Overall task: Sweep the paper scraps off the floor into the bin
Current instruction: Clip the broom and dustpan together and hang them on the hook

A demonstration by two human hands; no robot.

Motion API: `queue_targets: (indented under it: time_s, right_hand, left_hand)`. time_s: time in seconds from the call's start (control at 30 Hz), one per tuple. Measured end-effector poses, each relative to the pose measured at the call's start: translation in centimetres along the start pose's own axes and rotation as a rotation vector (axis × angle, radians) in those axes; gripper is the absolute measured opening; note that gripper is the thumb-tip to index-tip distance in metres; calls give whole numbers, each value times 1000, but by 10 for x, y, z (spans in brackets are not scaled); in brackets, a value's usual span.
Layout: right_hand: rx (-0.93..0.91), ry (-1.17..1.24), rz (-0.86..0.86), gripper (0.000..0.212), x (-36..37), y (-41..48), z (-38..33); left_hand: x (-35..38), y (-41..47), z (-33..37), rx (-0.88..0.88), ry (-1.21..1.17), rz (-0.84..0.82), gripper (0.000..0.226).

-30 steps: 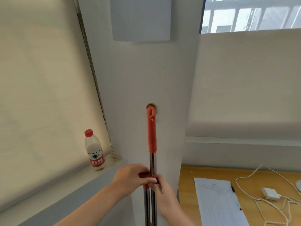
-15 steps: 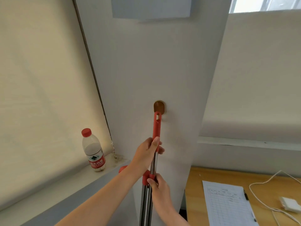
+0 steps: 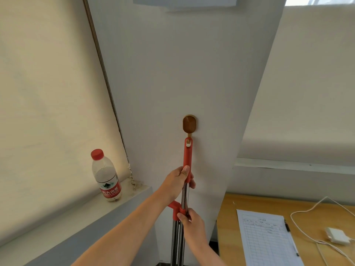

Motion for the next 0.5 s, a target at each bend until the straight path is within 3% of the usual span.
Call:
queue_targets:
  time_s: [0.23,0.37,0.5]
  right_hand:
    - [4,-86,-66,18,-4,16,6]
    - [19,-161,-102,10,-8,23,4]
    - [22,-300,-219,10,-20,31,-12]
  left_hand:
    - [5,0,-11,-17,-1,34,48]
    - [7,0,-11,-67,26,67,44]
    - [2,-2,-4,-121,171,151,47]
Point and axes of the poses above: each hand's wrist, its own y-axis towards the middle knuckle, its own x-axis out of the palm, z = x × y, the point moved 8 cm from there along y, towards the middle knuckle, and after that the axes turned 11 degrees about -z, right-handed, at the moved point
